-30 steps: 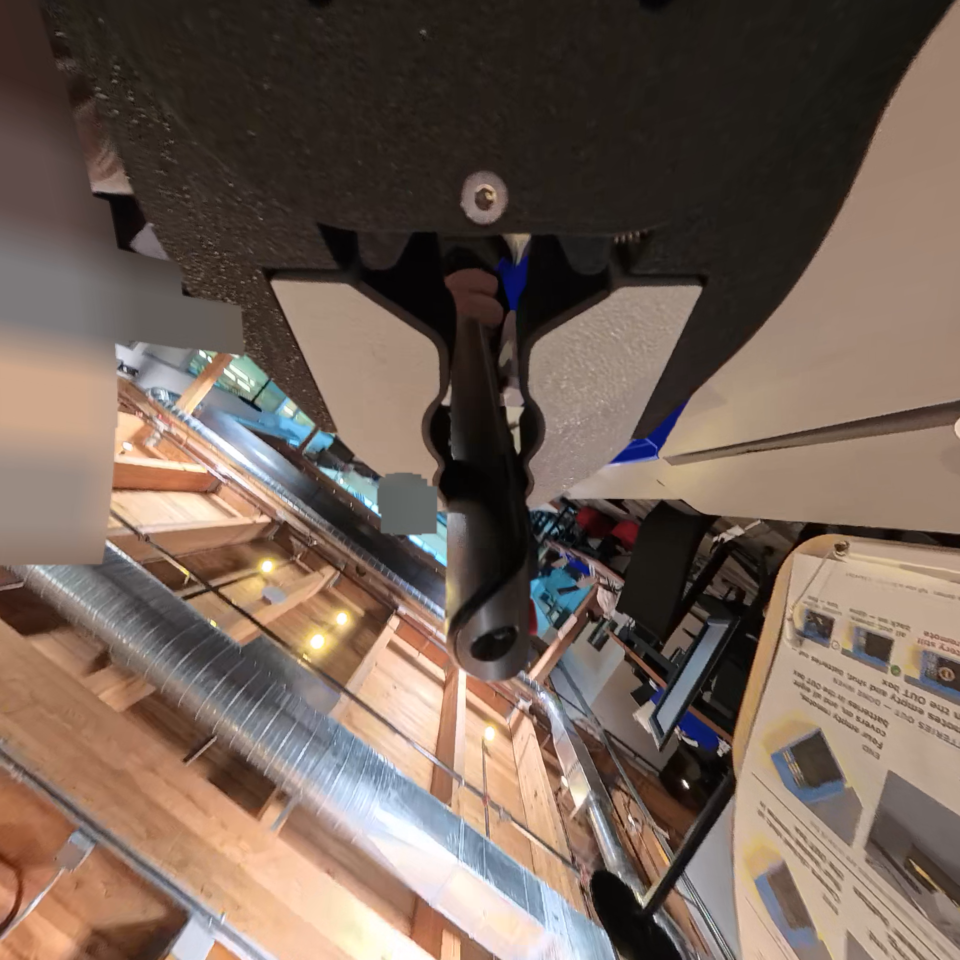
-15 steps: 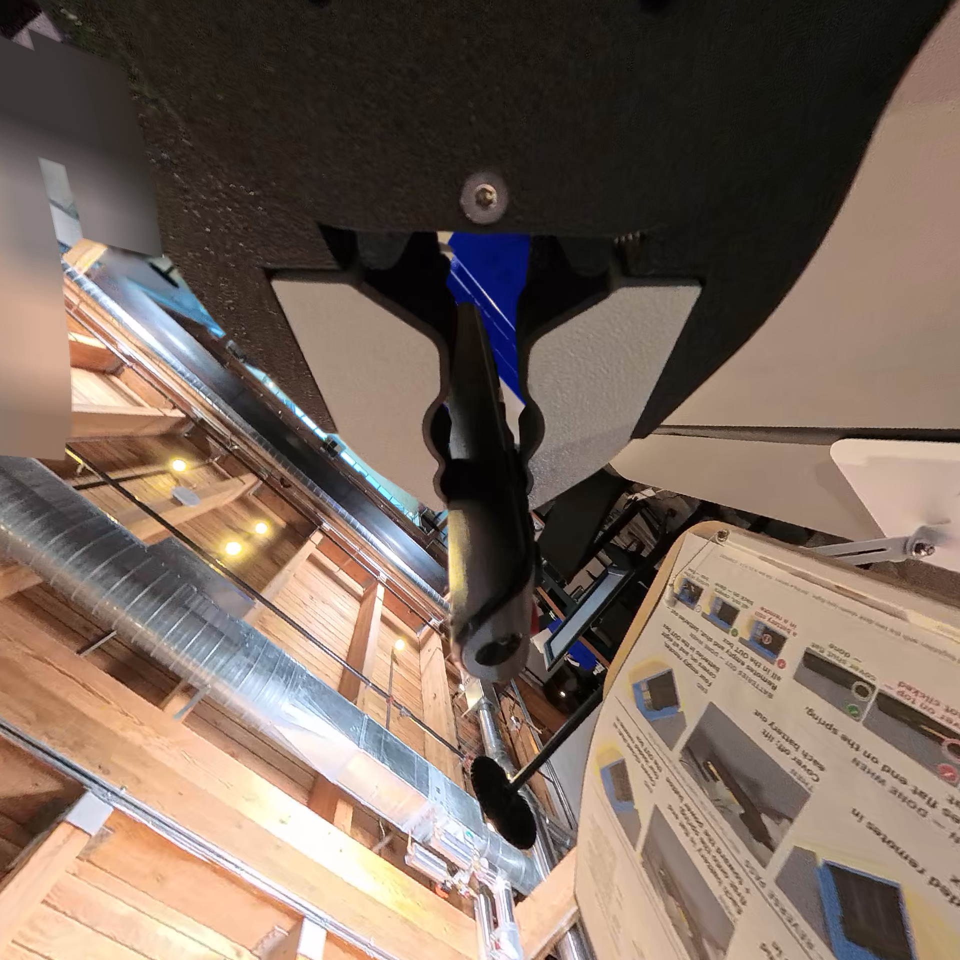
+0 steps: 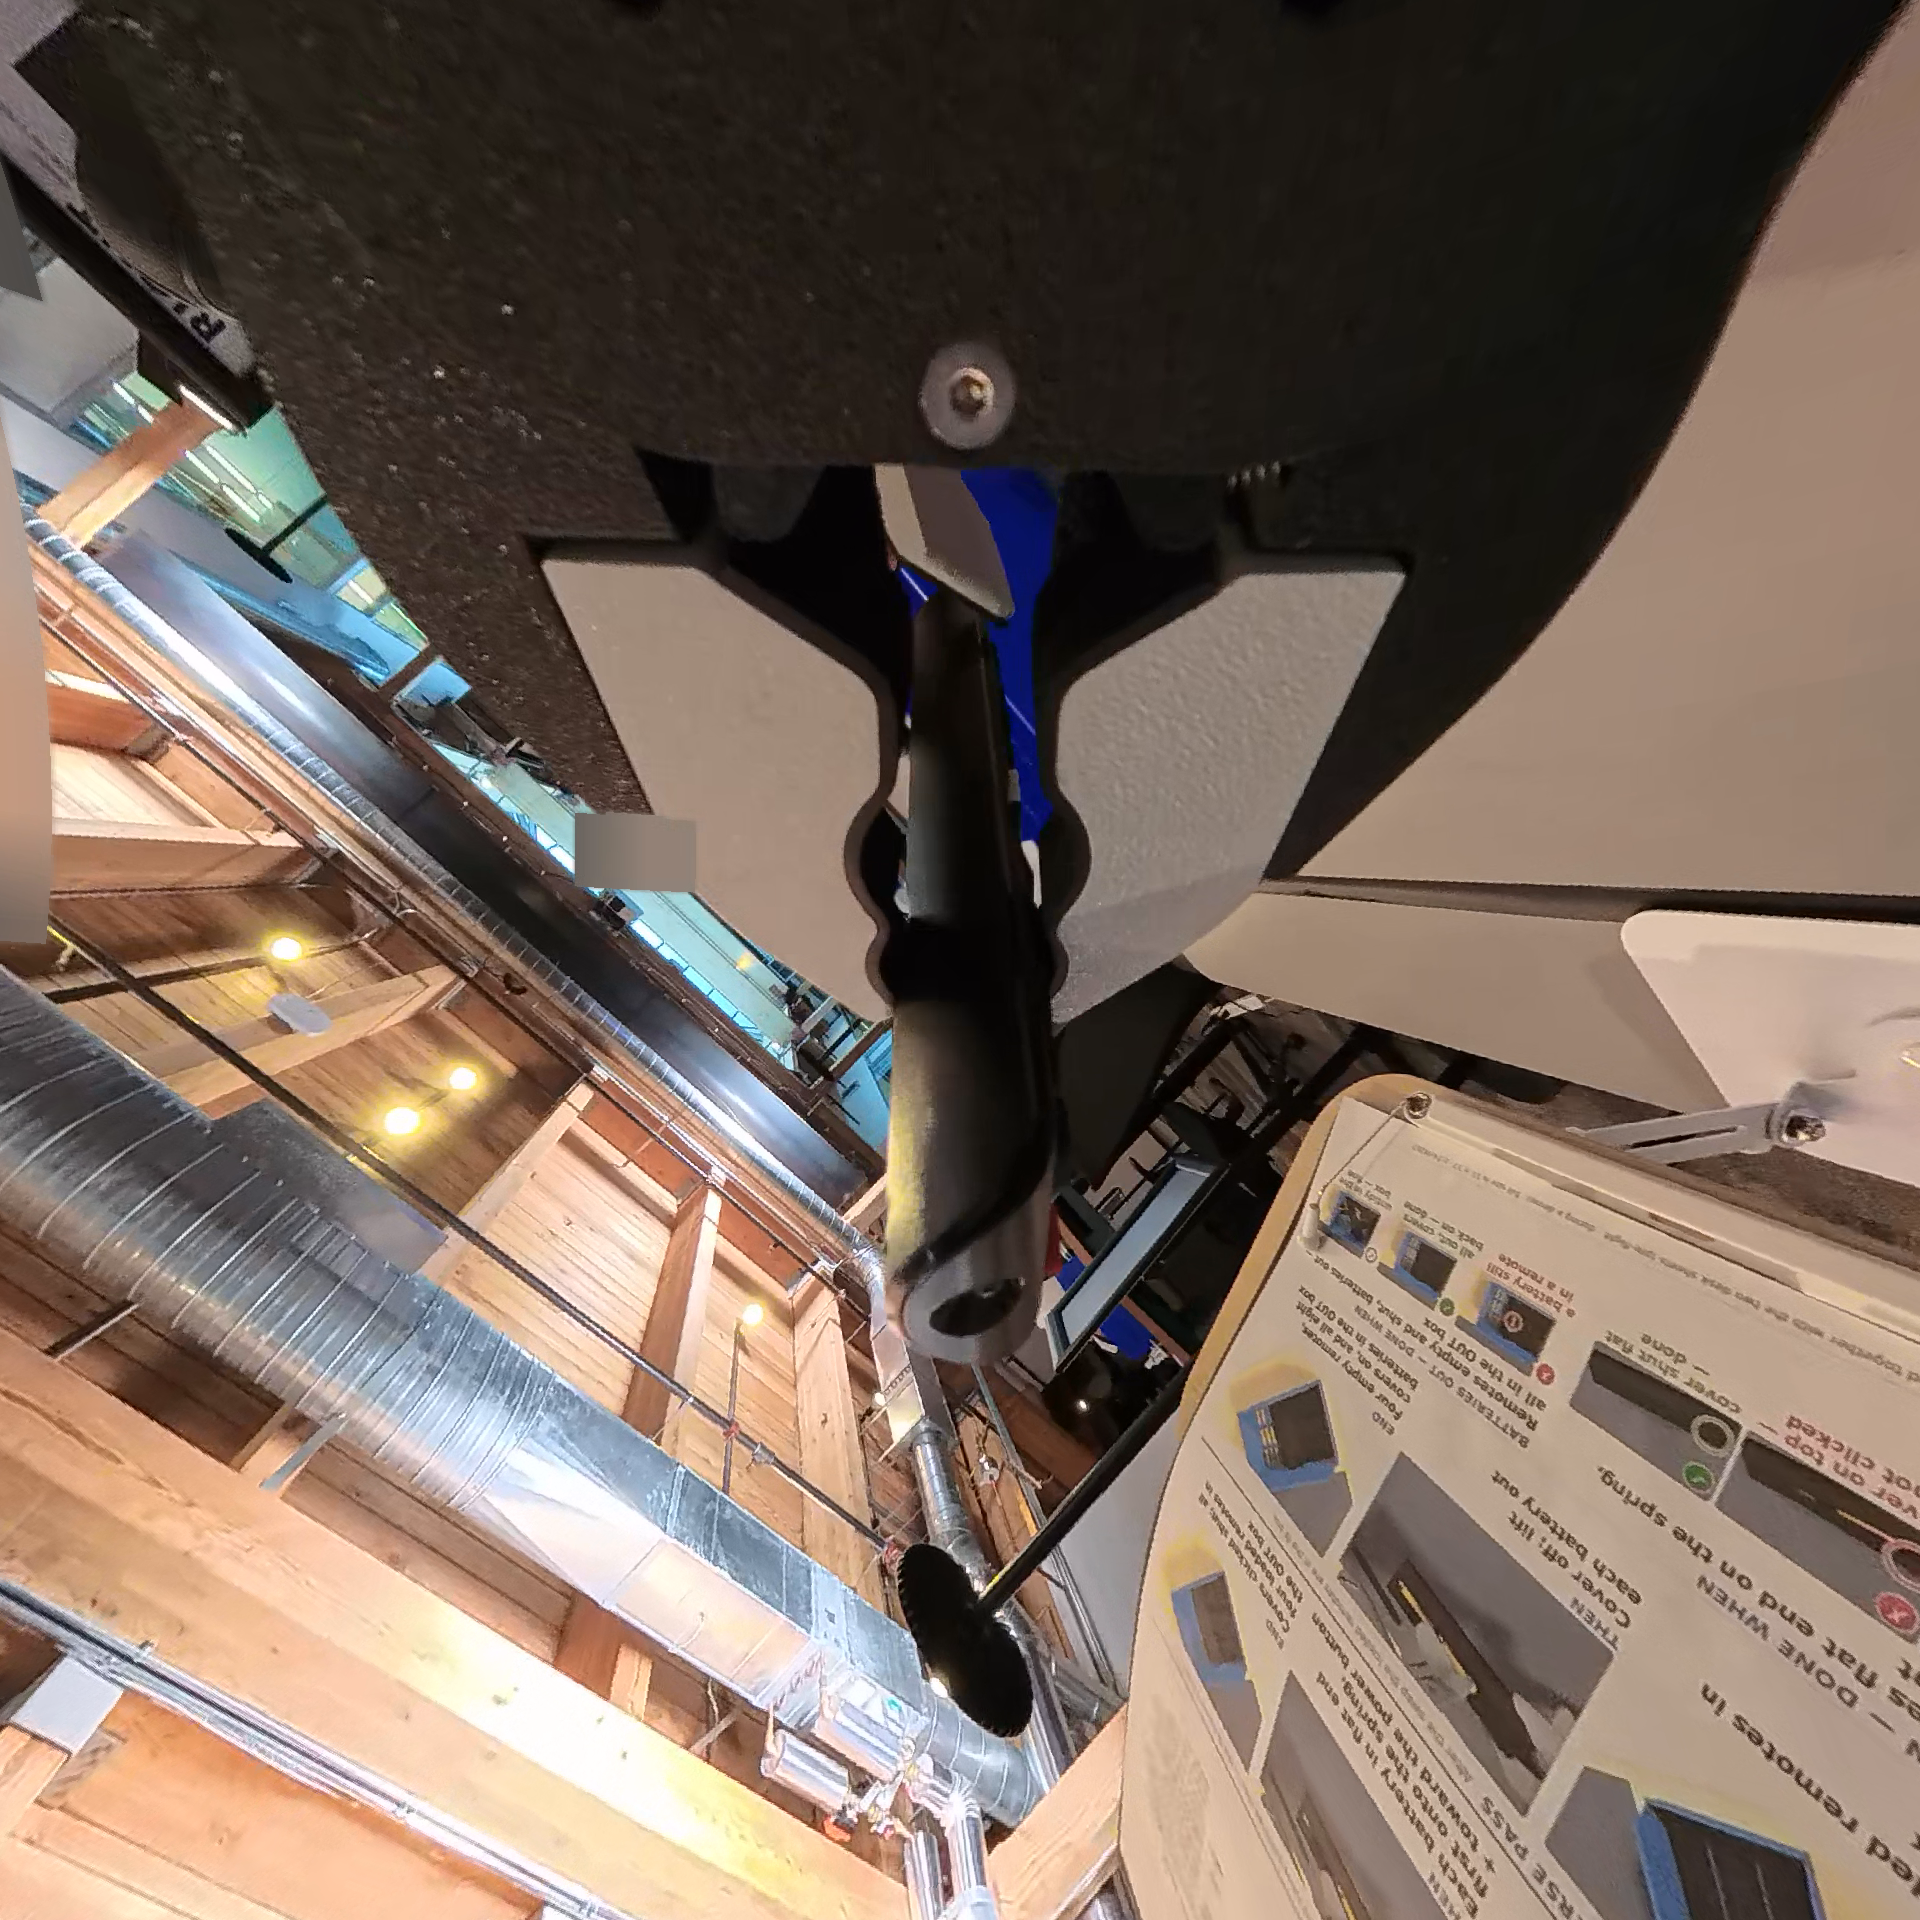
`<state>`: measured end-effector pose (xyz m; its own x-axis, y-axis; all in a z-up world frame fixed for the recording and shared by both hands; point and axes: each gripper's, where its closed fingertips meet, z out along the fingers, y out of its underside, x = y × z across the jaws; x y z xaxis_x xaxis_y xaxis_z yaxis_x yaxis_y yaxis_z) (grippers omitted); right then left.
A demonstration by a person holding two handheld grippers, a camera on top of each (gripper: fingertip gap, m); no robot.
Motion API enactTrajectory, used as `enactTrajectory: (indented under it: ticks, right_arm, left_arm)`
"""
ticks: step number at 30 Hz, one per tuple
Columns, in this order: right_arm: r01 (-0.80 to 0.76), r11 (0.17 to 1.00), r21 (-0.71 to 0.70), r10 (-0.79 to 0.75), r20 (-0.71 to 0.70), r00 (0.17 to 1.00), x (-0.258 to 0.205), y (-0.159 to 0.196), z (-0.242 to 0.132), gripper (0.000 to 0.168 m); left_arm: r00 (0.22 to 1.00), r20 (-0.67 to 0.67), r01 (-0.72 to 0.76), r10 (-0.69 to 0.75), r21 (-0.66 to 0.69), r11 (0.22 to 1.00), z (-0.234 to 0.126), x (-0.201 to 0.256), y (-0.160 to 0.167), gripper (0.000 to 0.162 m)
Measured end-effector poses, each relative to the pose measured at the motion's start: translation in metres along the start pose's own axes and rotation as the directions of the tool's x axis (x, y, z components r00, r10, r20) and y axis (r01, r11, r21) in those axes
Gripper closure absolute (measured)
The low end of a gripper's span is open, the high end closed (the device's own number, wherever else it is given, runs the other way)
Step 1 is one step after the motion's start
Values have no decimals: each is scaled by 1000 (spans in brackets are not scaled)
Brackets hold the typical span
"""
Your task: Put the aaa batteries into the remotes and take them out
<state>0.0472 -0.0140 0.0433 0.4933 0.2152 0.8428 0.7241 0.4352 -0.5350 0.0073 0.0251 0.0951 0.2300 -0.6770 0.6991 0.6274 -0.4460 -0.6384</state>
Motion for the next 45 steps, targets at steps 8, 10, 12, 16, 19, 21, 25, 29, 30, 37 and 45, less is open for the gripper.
enactTrajectory:
  ticks: [8,10,12,16,19,21,25,29,30,37,45]
  right_arm:
    - [-112,992,-55,115,62,991,1,5,0,140]
    - [-143,988,-57,148,90,985,2,7,-2,143]
    - [-201,979,-30,203,139,969,3,3,-5,149]
    - [-246,969,26,238,174,956,9,-4,-11,168]
    - [-202,978,52,195,120,973,15,-8,-11,160]
    - [-178,983,51,172,106,979,15,-9,-10,145]
    - [-163,985,52,155,129,979,7,-9,-7,135]
    - [1,1000,30,-3,42,999,3,-7,-5,132]
    - [49,999,19,-50,5,999,4,-7,-4,132]
    - [165,986,-25,-167,-117,979,3,1,0,137]
    - [102,994,-27,-104,-90,990,5,3,-2,139]
  left_arm:
    - [998,-10,-60,60,7,998,3,6,4,139]
    - [994,-10,-107,107,-1,994,4,10,6,139]
    - [992,-18,-123,123,1,992,5,14,7,139]
    - [997,-33,-62,63,16,998,2,14,4,139]
    - [999,-43,-7,9,46,999,1,10,0,140]
    - [999,-43,15,-13,68,998,-1,6,-4,140]
    - [998,-42,43,-40,89,995,-5,5,-11,140]
    - [997,-25,81,-80,88,993,-6,-1,-10,140]
    - [995,-25,98,-96,80,992,-5,-2,-8,140]
    - [992,3,122,-123,66,990,-3,-7,-1,140]
    - [999,-4,45,-45,71,996,-1,0,0,140]
